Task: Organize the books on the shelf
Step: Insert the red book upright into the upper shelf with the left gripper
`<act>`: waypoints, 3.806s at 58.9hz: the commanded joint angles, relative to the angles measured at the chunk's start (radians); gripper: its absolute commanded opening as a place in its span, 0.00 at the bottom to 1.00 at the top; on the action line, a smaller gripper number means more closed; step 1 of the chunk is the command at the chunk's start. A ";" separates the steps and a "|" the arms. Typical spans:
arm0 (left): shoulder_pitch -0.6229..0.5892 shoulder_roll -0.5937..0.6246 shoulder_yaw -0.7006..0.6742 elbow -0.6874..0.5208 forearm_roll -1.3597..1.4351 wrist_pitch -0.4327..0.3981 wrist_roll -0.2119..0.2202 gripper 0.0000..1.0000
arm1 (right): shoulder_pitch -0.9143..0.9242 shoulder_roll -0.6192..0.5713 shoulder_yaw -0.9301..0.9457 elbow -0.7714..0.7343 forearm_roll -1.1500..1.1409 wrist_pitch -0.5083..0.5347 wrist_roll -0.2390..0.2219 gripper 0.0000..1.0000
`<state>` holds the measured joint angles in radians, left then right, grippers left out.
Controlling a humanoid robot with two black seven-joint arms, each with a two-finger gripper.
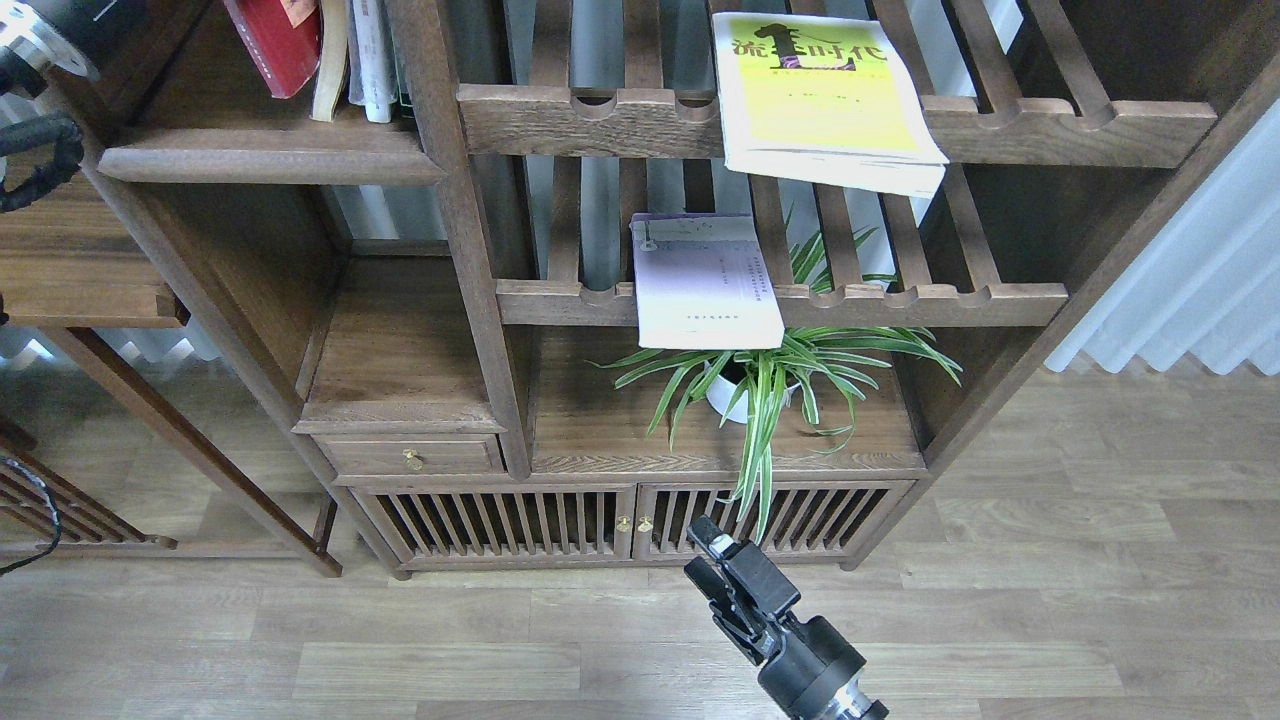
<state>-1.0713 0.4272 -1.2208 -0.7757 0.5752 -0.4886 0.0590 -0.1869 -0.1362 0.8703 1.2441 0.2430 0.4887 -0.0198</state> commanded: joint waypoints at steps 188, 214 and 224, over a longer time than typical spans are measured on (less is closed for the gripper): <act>-0.131 0.001 0.268 0.248 0.250 0.000 -0.254 0.16 | 0.017 0.029 0.016 0.018 0.022 0.000 0.035 0.95; -0.131 0.001 0.264 0.243 0.250 0.000 -0.251 0.49 | 0.015 0.029 0.015 0.018 0.021 0.000 0.035 0.95; -0.133 -0.001 0.262 0.243 0.250 0.000 -0.251 0.53 | 0.017 0.029 0.015 0.018 0.021 0.000 0.035 0.95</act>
<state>-1.2027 0.4289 -0.9576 -0.5322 0.8248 -0.4883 -0.1918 -0.1703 -0.1071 0.8851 1.2625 0.2645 0.4887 0.0155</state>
